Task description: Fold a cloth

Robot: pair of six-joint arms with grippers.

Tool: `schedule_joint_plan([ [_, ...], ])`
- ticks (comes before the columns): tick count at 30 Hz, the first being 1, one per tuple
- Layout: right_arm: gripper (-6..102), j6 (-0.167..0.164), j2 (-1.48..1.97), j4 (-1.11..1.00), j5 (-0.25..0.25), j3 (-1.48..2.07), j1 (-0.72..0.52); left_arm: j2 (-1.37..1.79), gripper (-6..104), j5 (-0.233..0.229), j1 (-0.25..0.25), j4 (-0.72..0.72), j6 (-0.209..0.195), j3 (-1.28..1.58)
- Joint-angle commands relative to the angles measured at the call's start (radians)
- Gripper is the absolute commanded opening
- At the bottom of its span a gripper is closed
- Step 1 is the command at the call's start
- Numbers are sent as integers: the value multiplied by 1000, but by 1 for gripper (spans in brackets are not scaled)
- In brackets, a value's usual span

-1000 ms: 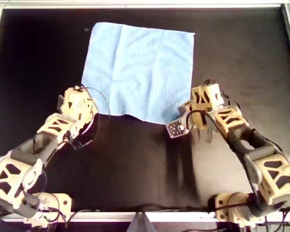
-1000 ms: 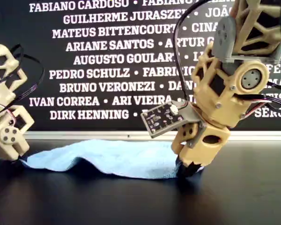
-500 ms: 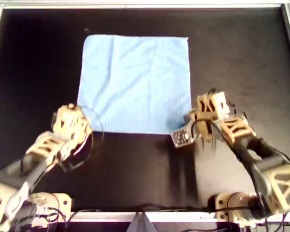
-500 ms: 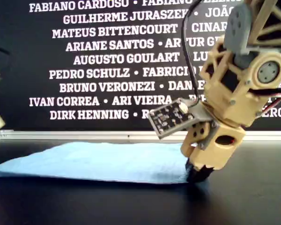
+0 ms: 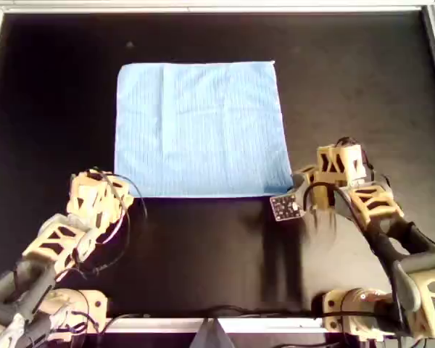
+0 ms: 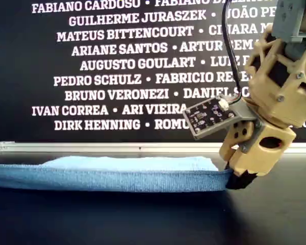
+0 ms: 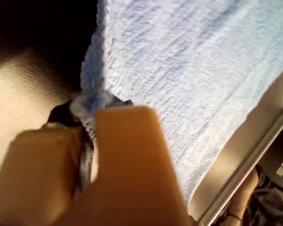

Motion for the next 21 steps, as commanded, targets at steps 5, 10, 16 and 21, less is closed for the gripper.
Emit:
schedule_joint_plan([
  [5, -1, 11, 69, -32, -8, -64, -17, 26, 1, -5, 0, -25, 5, -38],
  [10, -1, 11, 40, -32, -6, -183, -17, 21, 0, -9, 2, -26, 6, -141],
  [16, -1, 11, 21, -32, -6, -368, -17, -52, 0, -8, 3, -26, 6, -293],
  [21, -1, 11, -92, -32, 5, -531, -17, -295, 0, -20, 12, -26, 6, -522],
])
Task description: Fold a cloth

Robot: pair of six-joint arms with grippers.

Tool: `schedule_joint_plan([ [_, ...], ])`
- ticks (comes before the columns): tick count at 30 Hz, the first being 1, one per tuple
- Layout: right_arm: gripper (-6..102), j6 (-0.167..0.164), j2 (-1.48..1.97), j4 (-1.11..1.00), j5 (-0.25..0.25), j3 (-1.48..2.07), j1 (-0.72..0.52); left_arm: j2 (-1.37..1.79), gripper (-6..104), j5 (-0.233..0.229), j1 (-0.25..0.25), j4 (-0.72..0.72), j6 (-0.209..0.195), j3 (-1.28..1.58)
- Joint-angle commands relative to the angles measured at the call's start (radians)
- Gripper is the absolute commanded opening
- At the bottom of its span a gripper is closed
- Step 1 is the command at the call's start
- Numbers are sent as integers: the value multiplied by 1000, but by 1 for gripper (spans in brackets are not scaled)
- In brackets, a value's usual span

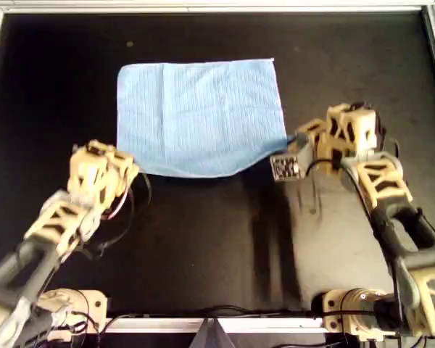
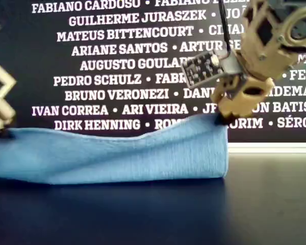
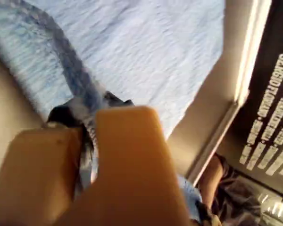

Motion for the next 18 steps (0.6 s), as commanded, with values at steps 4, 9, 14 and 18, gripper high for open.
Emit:
schedule_joint_plan([
  [4, -1, 8, -172, -34, -12, -324, -8, -311, 0, -9, 87, -21, 6, -410],
  [9, -1, -5, -400, -34, -12, -617, -6, -503, 0, 5, 193, -21, 6, -663],
  [14, -1, -6, -658, -34, -12, -956, -5, -664, 0, 6, 202, -21, 6, -873],
  [18, -1, -6, -831, -34, -12, -1184, -6, -799, 0, 6, 201, -21, 6, -1025],
])
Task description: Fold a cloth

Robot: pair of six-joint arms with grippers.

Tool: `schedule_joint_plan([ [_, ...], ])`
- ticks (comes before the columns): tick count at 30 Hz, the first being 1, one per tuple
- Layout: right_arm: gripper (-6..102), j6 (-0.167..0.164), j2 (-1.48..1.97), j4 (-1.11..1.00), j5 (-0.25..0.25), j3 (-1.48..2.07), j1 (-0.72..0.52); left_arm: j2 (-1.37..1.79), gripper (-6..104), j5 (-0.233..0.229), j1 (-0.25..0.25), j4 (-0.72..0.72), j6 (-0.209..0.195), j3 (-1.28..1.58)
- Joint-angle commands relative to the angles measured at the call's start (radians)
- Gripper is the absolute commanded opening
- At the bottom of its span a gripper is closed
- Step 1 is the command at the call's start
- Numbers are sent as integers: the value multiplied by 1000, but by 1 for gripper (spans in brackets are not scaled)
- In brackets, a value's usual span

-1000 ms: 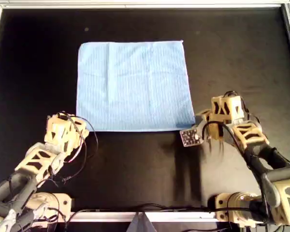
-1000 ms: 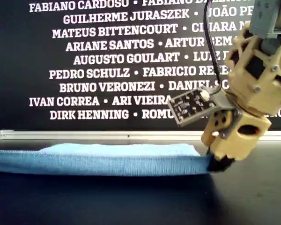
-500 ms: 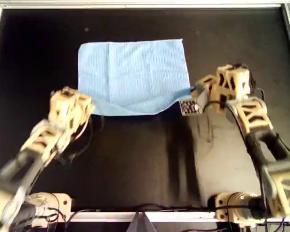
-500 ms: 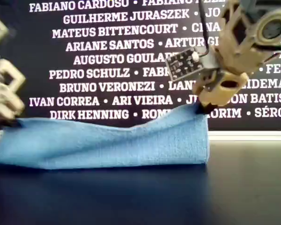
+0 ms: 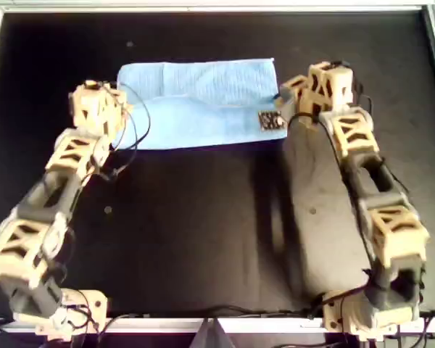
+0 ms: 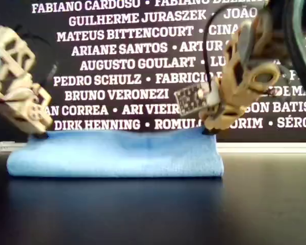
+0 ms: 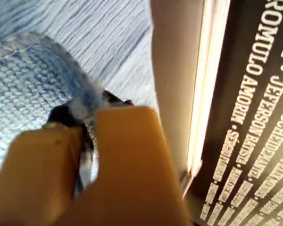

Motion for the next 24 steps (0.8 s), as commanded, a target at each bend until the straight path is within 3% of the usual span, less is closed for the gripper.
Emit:
schedule_joint_plan([
  [1, -1, -2, -81, -34, -12, -264, -5, -58, 0, 5, 23, -21, 6, -186],
  [12, -1, -3, -407, -32, 0, -695, -5, -299, 0, 3, 31, -21, 6, -462],
  [24, 1, -3, -589, -34, 2, -910, -5, -330, 2, 3, 41, -21, 6, -495],
])
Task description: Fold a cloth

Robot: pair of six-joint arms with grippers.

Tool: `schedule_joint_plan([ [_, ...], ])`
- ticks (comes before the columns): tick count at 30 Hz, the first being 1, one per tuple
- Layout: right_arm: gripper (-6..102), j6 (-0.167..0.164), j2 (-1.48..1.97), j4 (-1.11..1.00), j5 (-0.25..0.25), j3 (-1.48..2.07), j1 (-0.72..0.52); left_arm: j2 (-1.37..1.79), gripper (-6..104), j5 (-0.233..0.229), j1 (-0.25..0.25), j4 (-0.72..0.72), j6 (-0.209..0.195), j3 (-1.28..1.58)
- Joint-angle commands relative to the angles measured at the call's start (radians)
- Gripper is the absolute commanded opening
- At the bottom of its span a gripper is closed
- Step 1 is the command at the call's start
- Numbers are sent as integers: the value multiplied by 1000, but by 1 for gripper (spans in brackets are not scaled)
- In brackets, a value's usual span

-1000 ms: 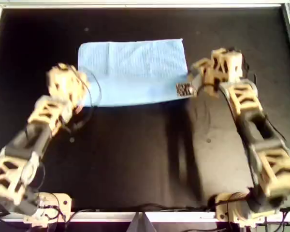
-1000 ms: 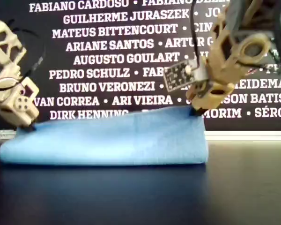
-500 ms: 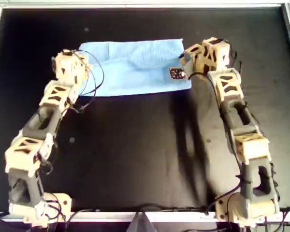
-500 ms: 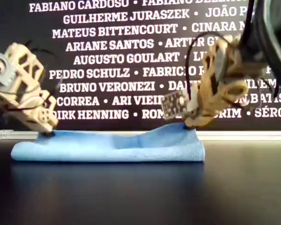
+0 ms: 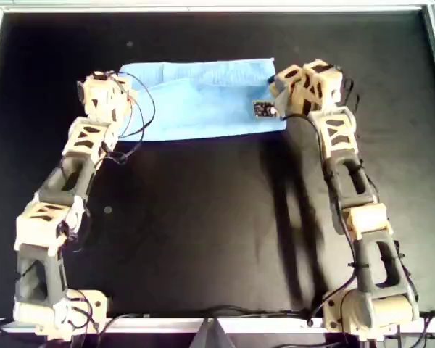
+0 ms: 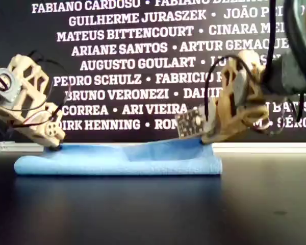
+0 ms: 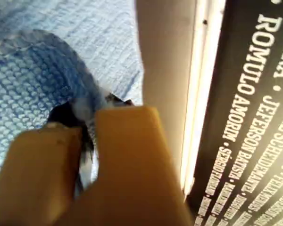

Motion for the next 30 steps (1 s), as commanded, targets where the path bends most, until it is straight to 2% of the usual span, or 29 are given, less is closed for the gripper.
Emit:
schedule_joint_plan([
  [1, 3, -2, 26, -35, 2, -97, 2, 31, 2, 2, 25, -21, 6, -72],
  [3, 11, -2, 26, -38, 2, -97, 0, 31, 5, 3, 25, -21, 6, -72],
  [5, 24, -2, 25, -57, 2, -97, -5, 31, 13, 3, 25, -21, 8, -67],
  [9, 50, -2, 43, -77, 3, -97, -9, 31, 38, -14, 23, -20, 37, -54],
  [13, 65, 2, 57, -77, 2, -97, -9, 14, 58, -14, 23, -20, 41, -54],
  [18, 73, 0, 58, -75, 0, -97, -12, 14, 71, -15, 25, -18, 41, -52],
  [20, 73, -2, 58, -75, 0, -97, -23, 17, 74, -17, 25, -14, 32, -51],
  [22, 73, -2, 61, -69, -14, -97, -43, 21, 76, -17, 25, 0, 41, -44],
  [25, 72, 12, 112, -29, -15, -97, -97, 98, 78, -18, 26, 0, 41, 61],
  [28, 73, 12, 241, 143, -17, -97, -167, 354, 78, -18, 26, 2, 41, 298],
  [30, 73, -2, 362, 333, -17, -97, -207, 583, 78, -18, 21, 2, 41, 506],
])
